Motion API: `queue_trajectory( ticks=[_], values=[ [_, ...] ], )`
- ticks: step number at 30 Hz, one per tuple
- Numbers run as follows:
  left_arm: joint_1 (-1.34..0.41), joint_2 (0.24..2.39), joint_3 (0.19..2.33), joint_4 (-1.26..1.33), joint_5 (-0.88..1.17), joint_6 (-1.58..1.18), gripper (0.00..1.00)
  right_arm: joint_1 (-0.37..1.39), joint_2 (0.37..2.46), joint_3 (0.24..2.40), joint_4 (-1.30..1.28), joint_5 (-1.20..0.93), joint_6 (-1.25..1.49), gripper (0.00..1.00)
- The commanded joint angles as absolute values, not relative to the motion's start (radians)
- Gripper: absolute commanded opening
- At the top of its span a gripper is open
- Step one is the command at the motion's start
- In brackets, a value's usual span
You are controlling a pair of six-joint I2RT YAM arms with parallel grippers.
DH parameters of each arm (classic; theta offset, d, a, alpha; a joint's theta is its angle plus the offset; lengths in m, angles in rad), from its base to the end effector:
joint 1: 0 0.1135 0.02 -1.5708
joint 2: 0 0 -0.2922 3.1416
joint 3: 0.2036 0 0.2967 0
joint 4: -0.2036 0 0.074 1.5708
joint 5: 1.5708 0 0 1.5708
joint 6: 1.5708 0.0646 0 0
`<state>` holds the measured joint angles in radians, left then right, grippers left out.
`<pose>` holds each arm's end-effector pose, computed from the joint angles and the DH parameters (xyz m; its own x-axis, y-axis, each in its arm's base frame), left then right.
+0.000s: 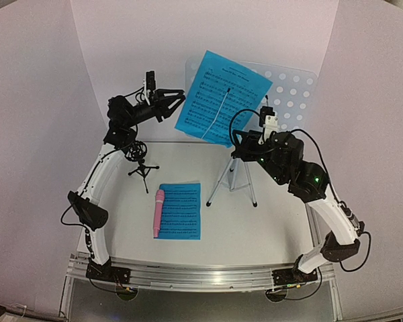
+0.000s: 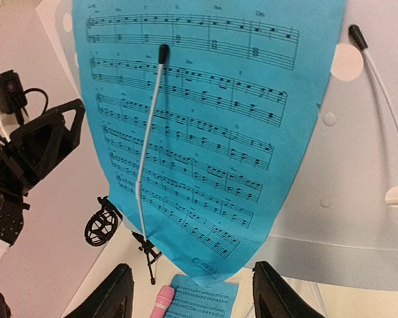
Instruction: Set up the instrument practice props
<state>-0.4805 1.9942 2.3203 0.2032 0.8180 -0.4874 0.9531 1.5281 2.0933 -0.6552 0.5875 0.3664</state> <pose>0.4199 -0.2720 0.5895 -0.0140 -0.3538 -0.9352 0.9825 0.1691 -0.0787 0.2308 0.2630 0.6002 -0.1771 0.2655 -0.9477 -0.3163 0.8965 0.3103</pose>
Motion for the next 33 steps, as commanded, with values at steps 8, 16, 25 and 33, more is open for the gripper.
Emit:
queue_trajectory(
  ticks=[8, 16, 25, 33],
  values=[
    [-0.455, 1.823, 2.231, -0.126, 0.802, -0.170, 0.53, 0.944, 1.628, 2.263, -0.647, 0.839, 0.408, 0.46],
    [-0.417, 1.741, 2.077, -0.140, 0.844, -0.165, 0.56, 0.941, 1.645, 2.424, -0.564, 0.669, 0.119, 0.54],
    [-0.416, 1.710, 1.980, -0.153, 0.867, -0.159, 0.59, 0.761, 1.647, 2.495, -0.511, 0.430, -0.028, 0.61],
    [-0.416, 1.682, 1.912, -0.122, 0.883, -0.175, 0.59, 0.591, 1.670, 2.485, -0.508, 0.195, 0.093, 0.59]
  ],
)
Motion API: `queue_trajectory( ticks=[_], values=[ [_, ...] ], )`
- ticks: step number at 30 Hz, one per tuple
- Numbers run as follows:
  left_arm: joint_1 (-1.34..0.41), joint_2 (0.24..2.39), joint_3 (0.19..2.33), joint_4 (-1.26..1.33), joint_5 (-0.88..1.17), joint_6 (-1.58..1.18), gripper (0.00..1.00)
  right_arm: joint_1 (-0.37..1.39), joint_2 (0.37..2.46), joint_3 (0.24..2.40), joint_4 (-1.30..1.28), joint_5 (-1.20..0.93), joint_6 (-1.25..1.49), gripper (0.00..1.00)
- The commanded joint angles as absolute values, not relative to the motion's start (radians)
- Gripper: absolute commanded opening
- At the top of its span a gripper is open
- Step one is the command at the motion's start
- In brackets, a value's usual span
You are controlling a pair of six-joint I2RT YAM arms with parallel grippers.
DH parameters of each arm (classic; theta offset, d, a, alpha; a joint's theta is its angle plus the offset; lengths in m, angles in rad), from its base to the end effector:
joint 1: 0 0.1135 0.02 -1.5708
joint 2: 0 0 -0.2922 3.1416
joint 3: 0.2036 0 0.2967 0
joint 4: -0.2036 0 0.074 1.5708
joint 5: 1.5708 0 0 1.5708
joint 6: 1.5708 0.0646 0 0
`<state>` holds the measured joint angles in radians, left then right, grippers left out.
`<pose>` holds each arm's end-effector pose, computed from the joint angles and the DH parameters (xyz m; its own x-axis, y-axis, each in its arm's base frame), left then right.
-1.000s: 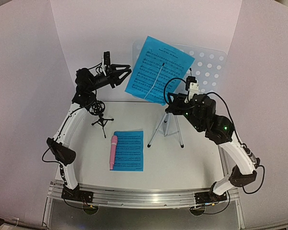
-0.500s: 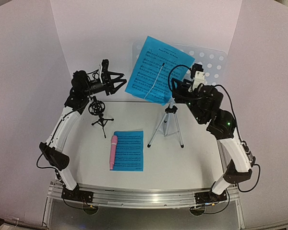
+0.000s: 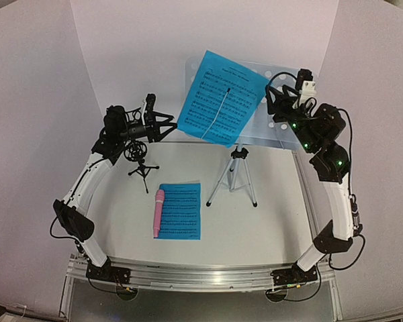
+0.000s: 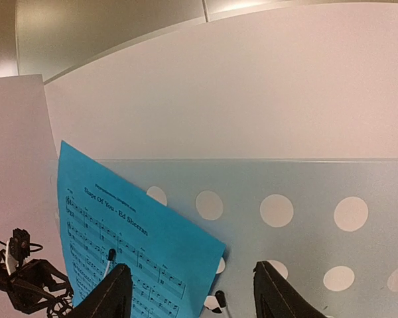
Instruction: Set up the instrument practice props
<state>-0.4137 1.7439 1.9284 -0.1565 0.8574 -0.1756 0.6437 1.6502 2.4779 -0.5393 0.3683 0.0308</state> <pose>0.4026 -0.2301 0.5169 -0.1416 -0.0627 -0.9879 0.9449 0.2888 -0.1538 0.2734 0.1760 0.6975 0.2187 0.2000 -0.9551 -0.2907 0.9477 0.1319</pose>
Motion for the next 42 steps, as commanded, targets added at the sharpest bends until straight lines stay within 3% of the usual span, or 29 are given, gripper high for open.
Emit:
queue_trajectory(
  ticks=[1, 15, 19, 42],
  values=[
    [-0.416, 1.681, 1.907, -0.123, 0.884, -0.174, 0.59, 0.587, 1.677, 2.486, -0.508, 0.189, 0.098, 0.57],
    [-0.416, 1.695, 1.885, -0.077, 0.886, -0.201, 0.52, 0.563, 1.696, 2.467, -0.490, 0.168, 0.135, 0.47],
    [-0.416, 1.697, 1.885, -0.071, 0.886, -0.206, 0.52, 0.550, 1.717, 2.484, -0.486, 0.140, 0.153, 0.39],
    [-0.416, 1.698, 1.884, -0.076, 0.886, -0.199, 0.51, 0.530, 1.649, 2.436, -0.422, 0.193, 0.130, 0.43]
  ],
)
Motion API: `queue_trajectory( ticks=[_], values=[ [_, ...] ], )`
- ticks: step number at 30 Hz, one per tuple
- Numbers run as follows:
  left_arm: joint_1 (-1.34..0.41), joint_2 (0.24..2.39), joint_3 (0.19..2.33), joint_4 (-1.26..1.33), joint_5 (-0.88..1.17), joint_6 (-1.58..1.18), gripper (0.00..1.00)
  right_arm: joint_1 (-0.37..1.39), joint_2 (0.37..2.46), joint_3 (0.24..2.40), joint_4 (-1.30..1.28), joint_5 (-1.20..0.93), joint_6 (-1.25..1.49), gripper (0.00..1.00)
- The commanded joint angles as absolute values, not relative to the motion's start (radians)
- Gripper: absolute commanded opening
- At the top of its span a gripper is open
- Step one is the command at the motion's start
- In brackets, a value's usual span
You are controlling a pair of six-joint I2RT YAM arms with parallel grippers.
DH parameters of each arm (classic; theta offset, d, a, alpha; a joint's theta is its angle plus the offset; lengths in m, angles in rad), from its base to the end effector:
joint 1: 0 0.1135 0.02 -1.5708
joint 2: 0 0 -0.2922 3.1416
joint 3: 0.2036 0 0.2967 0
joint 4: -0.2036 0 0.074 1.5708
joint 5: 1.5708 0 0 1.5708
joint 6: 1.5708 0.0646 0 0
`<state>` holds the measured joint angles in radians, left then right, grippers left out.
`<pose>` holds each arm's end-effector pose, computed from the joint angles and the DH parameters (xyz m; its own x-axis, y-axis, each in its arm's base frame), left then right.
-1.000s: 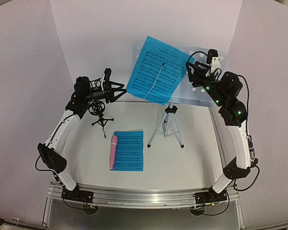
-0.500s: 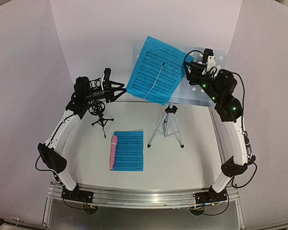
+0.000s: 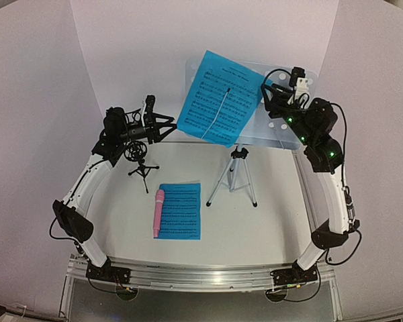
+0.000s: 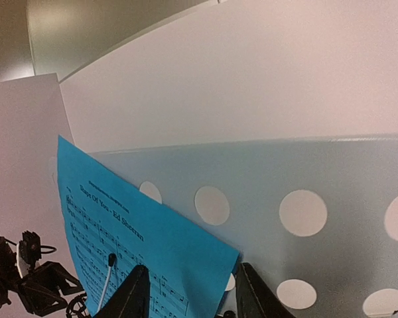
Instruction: Set up the instrument practice props
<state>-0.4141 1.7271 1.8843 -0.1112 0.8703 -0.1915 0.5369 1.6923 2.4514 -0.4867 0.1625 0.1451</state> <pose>0.4000 -0.2297 0.5122 -0.1411 -0.0720 -0.9874 0.9490 0.2741 -0.1556 0.3126 0.1739 0.6841 0.1751 0.2703 -0.9467 -0.4004 0.8980 0.1823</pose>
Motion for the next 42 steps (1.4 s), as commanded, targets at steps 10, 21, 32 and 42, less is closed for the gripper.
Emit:
queue_trajectory(
  ticks=[10, 21, 32, 42],
  values=[
    [-0.414, 1.696, 1.884, -0.078, 0.884, -0.196, 0.51, 0.528, 1.706, 2.459, -0.405, 0.171, 0.139, 0.43],
    [-0.414, 1.698, 1.886, -0.065, 0.895, -0.213, 0.50, 0.522, 1.708, 2.437, -0.398, 0.130, 0.161, 0.36],
    [-0.414, 1.693, 1.881, -0.071, 0.900, -0.209, 0.50, 0.518, 1.707, 2.442, -0.388, 0.121, 0.170, 0.12],
    [-0.417, 1.700, 1.869, -0.035, 0.888, -0.221, 0.42, 0.519, 1.718, 2.472, -0.351, 0.111, 0.147, 0.00]
  ],
)
